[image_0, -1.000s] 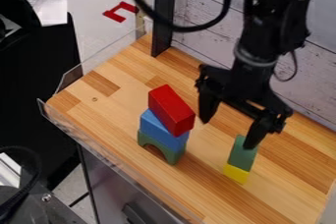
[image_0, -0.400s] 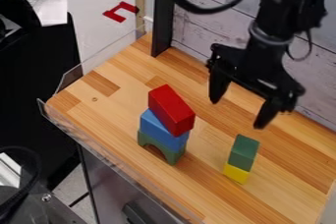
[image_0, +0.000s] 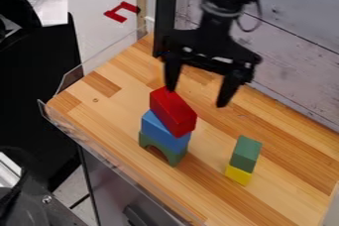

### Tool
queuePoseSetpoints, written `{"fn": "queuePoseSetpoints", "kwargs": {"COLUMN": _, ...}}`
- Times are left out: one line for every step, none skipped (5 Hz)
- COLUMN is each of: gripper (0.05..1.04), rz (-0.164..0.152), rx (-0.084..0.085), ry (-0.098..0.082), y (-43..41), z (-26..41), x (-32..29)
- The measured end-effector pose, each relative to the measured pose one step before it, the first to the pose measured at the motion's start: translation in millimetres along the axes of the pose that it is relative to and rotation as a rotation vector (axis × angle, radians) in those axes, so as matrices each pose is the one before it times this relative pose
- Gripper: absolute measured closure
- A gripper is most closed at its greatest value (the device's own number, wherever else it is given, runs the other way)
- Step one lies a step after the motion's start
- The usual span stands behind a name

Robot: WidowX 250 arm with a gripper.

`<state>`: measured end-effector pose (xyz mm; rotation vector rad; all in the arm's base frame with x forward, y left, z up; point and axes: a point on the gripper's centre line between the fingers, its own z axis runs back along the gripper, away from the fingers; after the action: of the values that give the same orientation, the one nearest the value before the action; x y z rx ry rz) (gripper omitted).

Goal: Put the red rectangular block on the top of the green cube

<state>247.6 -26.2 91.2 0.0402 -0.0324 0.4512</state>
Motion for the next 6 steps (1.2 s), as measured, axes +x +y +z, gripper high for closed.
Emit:
{"fn": "queuePoseSetpoints", "kwargs": {"gripper": 0.083, "rz": 0.0966, "rx": -0.0013, "ry": 0.0049, "y": 8.2, "z": -3.63, "x": 1.08}}
{"fn": "queuePoseSetpoints", "kwargs": {"gripper": 0.083, "rz": 0.2329, "rx": -0.024, "ry": 0.0388, "y": 1.23, "z": -21.04, "x": 3.49}}
{"fn": "queuePoseSetpoints", "kwargs": {"gripper": 0.083, "rz": 0.1639, "rx": -0.032, "ry": -0.0392, "y": -2.55, "z": -11.63, "x": 4.82}}
{"fn": "queuePoseSetpoints", "kwargs": {"gripper": 0.083, "rz": 0.1076, "rx": -0.045, "ry": -0.0107, "y": -2.93, "z": -7.49, "x": -0.21}}
{"fn": "queuePoseSetpoints", "kwargs": {"gripper": 0.138, "rz": 0.0352, "rx": -0.0174, "ry": 0.0075, "y": -2.25, "z": -4.23, "x": 0.25}}
{"fn": "queuePoseSetpoints", "kwargs": {"gripper": 0.434, "rz": -0.0129, "rx": 0.0478, "ry": -0.0003, "y": 6.21, "z": -4.66, "x": 1.64}}
